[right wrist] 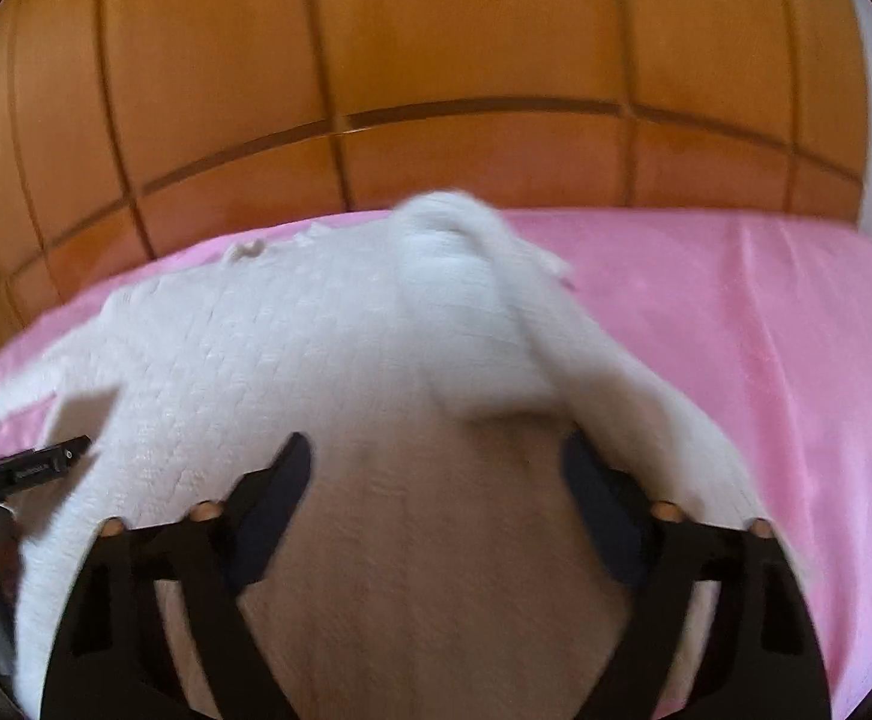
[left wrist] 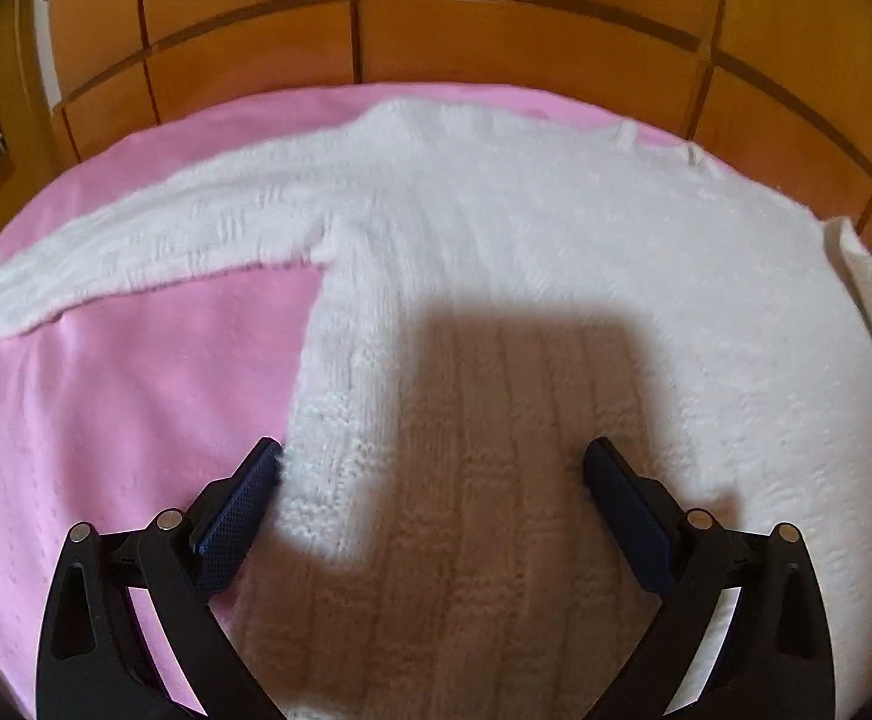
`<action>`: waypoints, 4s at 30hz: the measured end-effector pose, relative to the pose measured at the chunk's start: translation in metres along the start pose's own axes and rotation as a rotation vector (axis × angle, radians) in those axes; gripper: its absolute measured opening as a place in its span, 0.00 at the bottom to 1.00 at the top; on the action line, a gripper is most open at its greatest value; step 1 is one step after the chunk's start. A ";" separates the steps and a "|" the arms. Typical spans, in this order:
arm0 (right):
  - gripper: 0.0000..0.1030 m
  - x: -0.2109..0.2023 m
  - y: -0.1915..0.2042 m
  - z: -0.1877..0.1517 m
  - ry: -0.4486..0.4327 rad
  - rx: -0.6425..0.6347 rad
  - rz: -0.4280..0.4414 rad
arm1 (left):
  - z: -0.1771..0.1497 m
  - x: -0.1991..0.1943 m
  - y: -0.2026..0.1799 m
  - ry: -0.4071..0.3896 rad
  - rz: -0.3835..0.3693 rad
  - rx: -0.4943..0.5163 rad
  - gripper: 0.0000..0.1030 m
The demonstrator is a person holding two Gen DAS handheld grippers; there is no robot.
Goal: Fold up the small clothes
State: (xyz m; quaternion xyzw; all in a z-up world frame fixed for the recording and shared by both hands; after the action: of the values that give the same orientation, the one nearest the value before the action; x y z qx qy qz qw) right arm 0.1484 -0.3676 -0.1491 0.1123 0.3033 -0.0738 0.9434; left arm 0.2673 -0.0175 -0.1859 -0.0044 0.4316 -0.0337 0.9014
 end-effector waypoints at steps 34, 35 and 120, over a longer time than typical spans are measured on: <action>0.07 -0.020 -0.193 0.062 0.090 0.000 -0.222 | 0.000 -0.005 0.015 -0.017 -0.061 -0.054 0.96; 0.07 -0.019 -0.204 0.063 0.092 0.012 -0.240 | 0.000 -0.004 0.015 -0.017 -0.061 -0.054 0.96; 0.49 0.032 0.013 -0.008 0.158 -0.078 -0.013 | 0.067 -0.056 0.387 -0.240 -0.001 -0.997 0.05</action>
State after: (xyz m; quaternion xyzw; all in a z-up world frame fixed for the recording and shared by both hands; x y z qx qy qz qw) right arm 0.1724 -0.3554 -0.1716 0.0790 0.3804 -0.0592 0.9195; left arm 0.3069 0.3705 -0.1144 -0.4379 0.2886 0.1764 0.8330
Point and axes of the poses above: each gripper's, at about its wrist camera, not at the fingertips, and x roughly the way its jaws point, y to its left, z to its top, the point moved 10 cm from there along x, roughly the way its jaws point
